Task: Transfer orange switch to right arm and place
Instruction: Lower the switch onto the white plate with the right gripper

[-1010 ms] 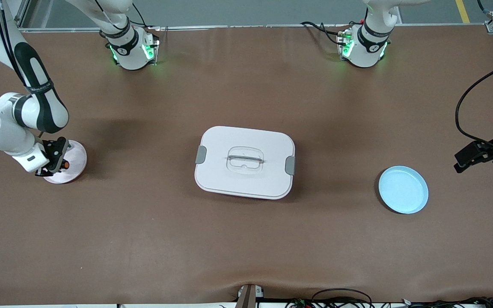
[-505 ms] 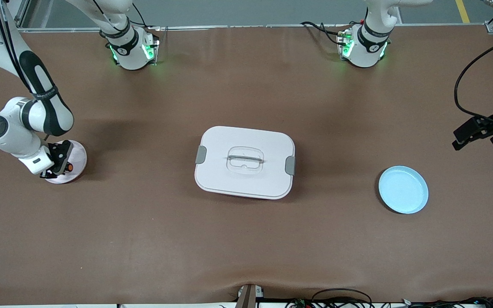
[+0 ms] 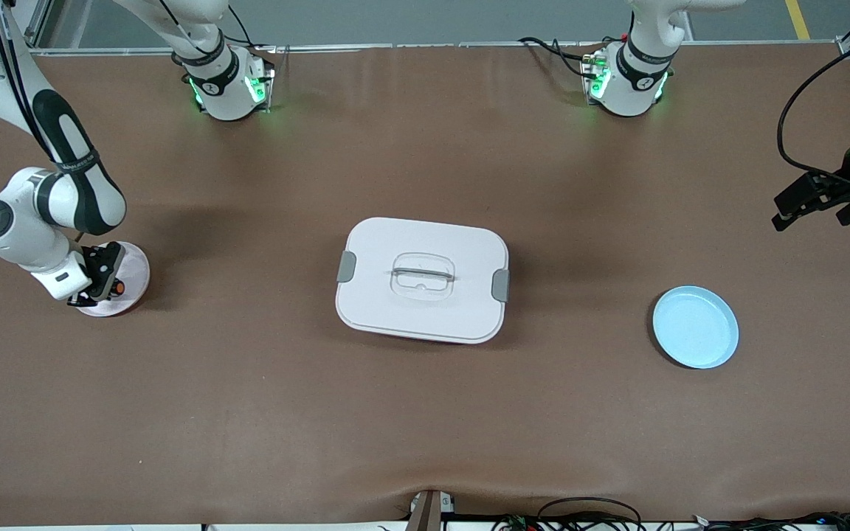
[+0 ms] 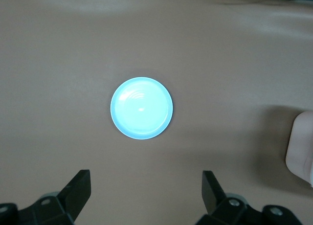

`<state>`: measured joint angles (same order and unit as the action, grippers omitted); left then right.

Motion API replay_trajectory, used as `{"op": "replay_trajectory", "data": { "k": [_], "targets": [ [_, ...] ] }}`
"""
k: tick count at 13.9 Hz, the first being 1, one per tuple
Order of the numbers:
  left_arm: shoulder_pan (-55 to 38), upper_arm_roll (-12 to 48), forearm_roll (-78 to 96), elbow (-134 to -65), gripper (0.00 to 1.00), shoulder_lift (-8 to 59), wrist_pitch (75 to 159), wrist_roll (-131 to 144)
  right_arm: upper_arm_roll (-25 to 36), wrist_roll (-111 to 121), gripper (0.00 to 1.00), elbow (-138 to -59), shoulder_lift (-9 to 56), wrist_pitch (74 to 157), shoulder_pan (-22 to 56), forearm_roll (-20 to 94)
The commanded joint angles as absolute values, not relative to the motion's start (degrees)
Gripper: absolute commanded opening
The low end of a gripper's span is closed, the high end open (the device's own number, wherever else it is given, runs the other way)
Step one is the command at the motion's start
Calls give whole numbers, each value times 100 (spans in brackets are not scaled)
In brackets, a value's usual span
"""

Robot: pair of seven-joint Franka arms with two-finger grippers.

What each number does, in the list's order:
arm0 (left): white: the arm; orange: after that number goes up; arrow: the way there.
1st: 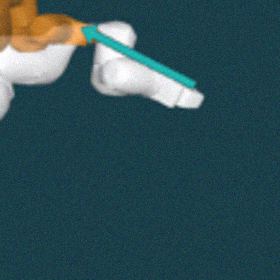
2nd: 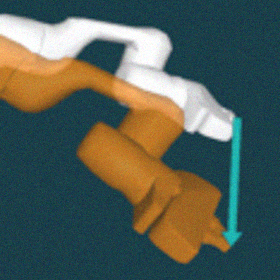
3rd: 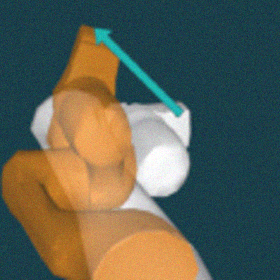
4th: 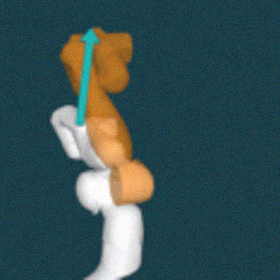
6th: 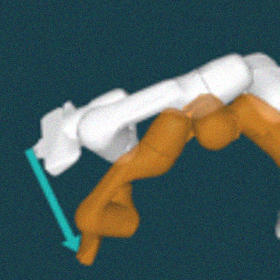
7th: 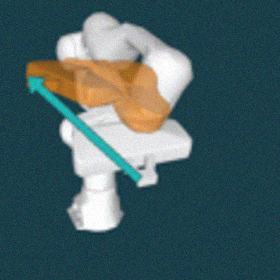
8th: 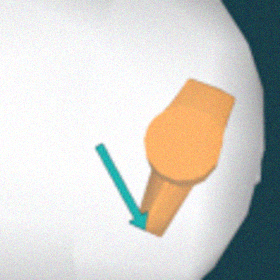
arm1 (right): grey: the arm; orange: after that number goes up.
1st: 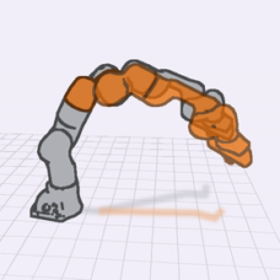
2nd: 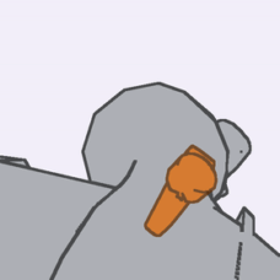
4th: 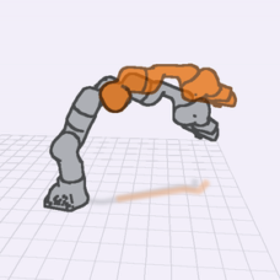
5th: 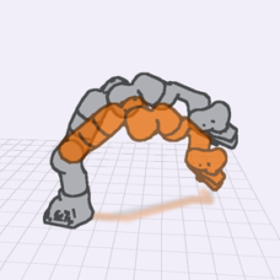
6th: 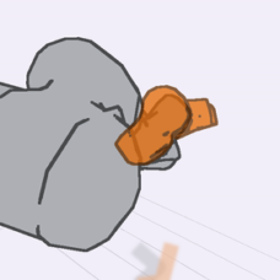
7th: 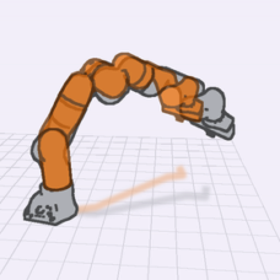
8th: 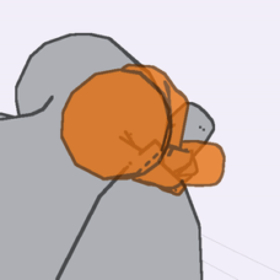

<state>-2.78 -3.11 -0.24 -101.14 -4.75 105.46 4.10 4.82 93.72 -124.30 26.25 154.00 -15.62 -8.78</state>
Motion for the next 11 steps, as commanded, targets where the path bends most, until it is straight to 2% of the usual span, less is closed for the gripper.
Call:
{"op": "replay_trajectory", "data": {
  "k": [1,3,4,5,8,11],
  "targets": [
    [-176,-193,61,-10213,100,-624,10547,325,413,9264,0,-12401,2646,15434,-1670,-1002],
    [-158,-193,53,-10126,100,-624,10512,255,413,9264,0,-12401,2646,15425,-1661,-1002],
    [-150,-193,53,-10055,100,-624,10442,255,413,9264,27,-12393,2646,15425,-1652,-1011],
    [-158,-202,53,-10002,100,-624,10363,255,413,9264,99,-12384,2637,15407,-1626,-1011],
    [-150,-202,44,-9941,100,-633,10275,255,413,9229,100,-12340,2593,15346,-1591,-1011],
    [-158,-202,53,-9572,100,-589,9932,281,413,9202,100,-12314,2558,15197,-1591,-1011]
  ]
}}
